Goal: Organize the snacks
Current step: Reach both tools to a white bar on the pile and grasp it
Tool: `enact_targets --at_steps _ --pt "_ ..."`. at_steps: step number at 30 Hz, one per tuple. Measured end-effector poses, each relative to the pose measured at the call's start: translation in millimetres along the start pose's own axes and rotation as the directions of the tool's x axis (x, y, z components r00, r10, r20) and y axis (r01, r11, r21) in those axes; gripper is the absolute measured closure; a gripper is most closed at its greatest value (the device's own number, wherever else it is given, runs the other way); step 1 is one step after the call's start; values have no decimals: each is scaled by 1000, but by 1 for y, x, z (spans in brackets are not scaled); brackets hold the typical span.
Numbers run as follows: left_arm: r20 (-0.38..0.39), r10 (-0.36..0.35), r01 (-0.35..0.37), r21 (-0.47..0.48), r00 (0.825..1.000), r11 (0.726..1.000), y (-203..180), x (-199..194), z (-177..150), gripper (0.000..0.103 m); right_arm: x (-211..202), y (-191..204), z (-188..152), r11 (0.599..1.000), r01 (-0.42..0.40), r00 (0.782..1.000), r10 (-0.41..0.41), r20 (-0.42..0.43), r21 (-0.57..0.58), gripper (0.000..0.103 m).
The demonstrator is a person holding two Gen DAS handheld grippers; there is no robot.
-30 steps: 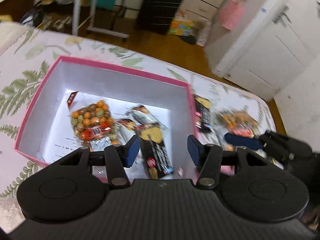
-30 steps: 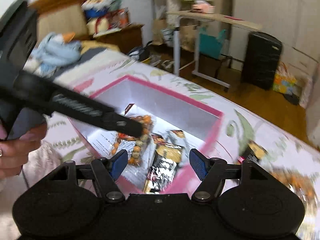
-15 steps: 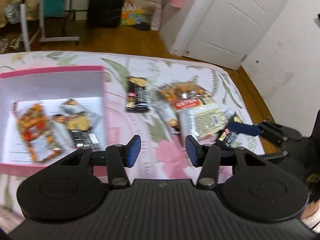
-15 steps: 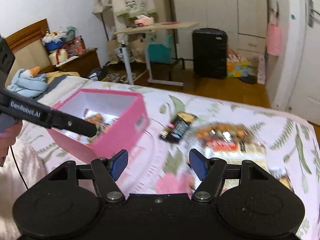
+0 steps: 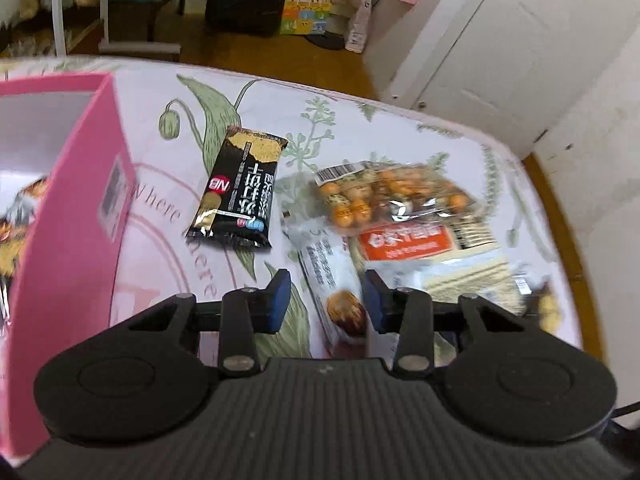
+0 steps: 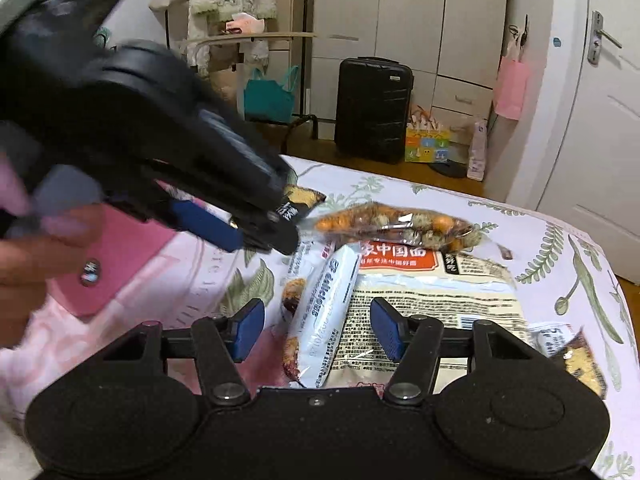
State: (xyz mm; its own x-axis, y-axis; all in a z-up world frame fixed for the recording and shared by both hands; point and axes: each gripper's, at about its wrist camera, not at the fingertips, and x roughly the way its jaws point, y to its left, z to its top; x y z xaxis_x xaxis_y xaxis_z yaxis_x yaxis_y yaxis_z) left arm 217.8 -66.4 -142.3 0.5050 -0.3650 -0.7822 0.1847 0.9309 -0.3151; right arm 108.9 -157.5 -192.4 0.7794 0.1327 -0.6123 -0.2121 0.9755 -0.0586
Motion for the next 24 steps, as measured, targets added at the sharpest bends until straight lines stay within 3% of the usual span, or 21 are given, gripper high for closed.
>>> enact_targets --at_steps 3,7,10,12,15,18,24 --pt "-12 15 -15 -13 1000 1000 -5 20 -1 65 6 8 -7 999 20 1000 -20 -1 -39 47" --pt "-20 19 -20 -31 1000 999 -5 39 -3 65 7 15 -14 991 93 996 -93 10 -100 65" --pt "-24 10 -11 -54 1000 998 -3 45 -4 66 4 16 -16 992 96 995 -96 5 -76 67" --pt "-34 -31 28 -87 999 996 2 45 -5 74 0 16 -16 994 93 996 -93 4 -51 68" --pt "-49 -76 68 -139 996 988 12 43 -9 79 -8 12 -15 997 67 998 -67 -10 23 71" --pt "-53 -78 70 -139 996 988 16 34 -12 80 -16 2 -14 991 34 999 -32 -23 127 71" --pt "-63 -101 92 -130 993 987 24 8 -21 81 -27 -25 -17 934 -82 994 102 -38 349 71"
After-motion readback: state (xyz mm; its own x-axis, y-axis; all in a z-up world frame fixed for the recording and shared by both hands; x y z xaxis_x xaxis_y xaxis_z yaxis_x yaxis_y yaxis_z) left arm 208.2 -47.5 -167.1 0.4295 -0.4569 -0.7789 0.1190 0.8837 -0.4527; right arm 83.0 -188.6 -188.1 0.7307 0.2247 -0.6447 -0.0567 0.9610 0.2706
